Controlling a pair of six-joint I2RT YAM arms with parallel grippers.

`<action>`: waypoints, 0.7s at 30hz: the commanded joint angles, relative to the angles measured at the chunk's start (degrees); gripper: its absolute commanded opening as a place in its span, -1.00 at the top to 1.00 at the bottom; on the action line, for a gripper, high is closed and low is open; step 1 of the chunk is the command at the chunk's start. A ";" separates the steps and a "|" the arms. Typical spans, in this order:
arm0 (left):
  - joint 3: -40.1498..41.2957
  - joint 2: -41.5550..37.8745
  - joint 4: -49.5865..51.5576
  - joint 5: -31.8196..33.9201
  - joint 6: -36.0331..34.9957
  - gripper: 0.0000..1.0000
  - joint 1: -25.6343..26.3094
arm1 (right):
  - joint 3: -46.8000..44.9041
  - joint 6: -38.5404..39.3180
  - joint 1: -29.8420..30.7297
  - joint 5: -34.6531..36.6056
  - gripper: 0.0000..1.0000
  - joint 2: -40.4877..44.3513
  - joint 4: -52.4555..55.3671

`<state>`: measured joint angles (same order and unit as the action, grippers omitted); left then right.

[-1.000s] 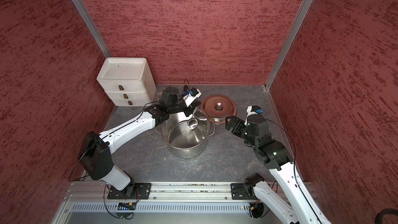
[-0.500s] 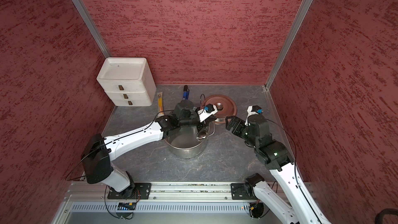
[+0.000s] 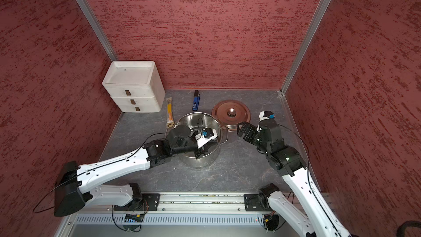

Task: Stir the soup with a spoon
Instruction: Stir the soup in the pan with a stick.

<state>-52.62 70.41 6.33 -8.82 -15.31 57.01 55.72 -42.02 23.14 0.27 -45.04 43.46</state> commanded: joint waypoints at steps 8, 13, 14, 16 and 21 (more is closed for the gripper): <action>1.91 -6.77 5.15 4.46 0.39 1.00 -14.25 | 1.59 0.86 -0.03 -1.50 -0.97 -2.07 -2.75; -1.18 -4.35 5.89 4.51 -2.22 1.00 -19.68 | 2.07 1.02 -0.05 -0.86 -0.97 -1.54 -1.91; -1.89 -3.70 5.92 4.17 -2.68 1.00 -20.66 | 2.16 1.09 -0.02 -0.70 -0.97 -1.41 -1.63; -3.32 -2.02 5.26 3.06 -3.57 1.00 -22.54 | 2.19 1.02 -0.02 -0.43 -0.97 -1.06 -1.25; -8.27 4.62 1.95 -1.31 -5.05 1.00 -24.85 | 2.28 0.79 -0.02 -0.21 -0.97 -0.66 -0.85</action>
<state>-57.87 72.38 11.27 -7.20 -18.22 33.12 55.79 -41.76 23.14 -0.40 -46.41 42.37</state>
